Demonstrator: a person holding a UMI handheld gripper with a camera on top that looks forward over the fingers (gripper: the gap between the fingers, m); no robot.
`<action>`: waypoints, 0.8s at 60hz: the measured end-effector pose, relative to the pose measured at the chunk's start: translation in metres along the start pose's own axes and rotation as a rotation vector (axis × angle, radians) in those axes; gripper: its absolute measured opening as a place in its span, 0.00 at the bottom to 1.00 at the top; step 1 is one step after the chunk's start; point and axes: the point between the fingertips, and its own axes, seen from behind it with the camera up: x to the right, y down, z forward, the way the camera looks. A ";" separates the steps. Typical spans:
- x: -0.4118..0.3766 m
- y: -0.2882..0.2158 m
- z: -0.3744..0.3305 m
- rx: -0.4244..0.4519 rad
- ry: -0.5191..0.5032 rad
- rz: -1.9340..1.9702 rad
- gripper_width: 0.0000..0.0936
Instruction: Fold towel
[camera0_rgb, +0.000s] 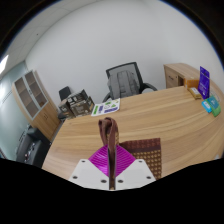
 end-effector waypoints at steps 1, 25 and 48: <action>0.010 0.004 0.002 -0.010 0.010 0.002 0.05; 0.150 0.031 -0.020 -0.099 0.221 -0.073 0.90; 0.076 0.010 -0.150 0.000 0.261 -0.225 0.92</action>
